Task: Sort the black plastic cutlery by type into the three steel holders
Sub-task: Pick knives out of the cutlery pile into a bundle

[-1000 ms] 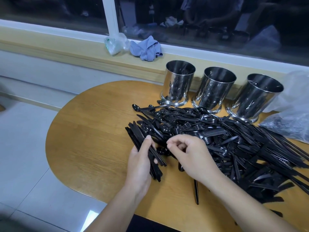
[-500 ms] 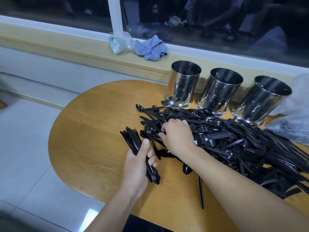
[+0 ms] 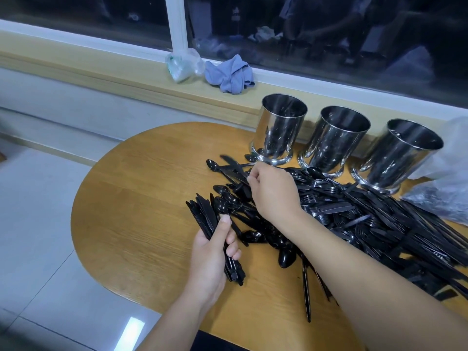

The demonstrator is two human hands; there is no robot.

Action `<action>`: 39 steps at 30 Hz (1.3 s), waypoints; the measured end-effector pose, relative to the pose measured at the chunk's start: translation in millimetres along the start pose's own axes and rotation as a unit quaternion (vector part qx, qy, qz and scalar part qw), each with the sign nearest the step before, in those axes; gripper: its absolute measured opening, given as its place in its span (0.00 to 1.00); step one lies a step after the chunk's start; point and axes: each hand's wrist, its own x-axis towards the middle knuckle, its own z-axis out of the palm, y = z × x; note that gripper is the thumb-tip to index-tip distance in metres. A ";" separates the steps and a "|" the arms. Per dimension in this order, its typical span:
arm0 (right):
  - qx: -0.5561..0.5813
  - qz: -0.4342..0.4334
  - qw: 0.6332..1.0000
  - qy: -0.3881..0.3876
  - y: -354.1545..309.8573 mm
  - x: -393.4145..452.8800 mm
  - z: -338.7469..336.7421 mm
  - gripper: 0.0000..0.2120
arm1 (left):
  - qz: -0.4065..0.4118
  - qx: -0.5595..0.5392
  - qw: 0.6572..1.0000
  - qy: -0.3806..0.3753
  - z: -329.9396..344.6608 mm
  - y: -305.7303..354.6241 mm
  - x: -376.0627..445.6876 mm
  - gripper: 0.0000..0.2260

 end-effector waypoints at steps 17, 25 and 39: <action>-0.067 0.029 0.996 -0.046 32.8 7.9 22.1 0.10 | -0.012 -0.013 1.000 -0.007 -2.2 0.8 4.7 0.13; 0.035 0.038 0.998 -0.038 22.3 -16.6 -12.3 0.09 | -0.011 -0.009 1.000 0.003 2.6 4.8 2.4 0.13; 0.422 0.092 0.877 -0.211 9.8 -114.5 -49.6 0.06 | -0.032 -0.030 0.999 -0.007 27.2 4.9 -10.5 0.17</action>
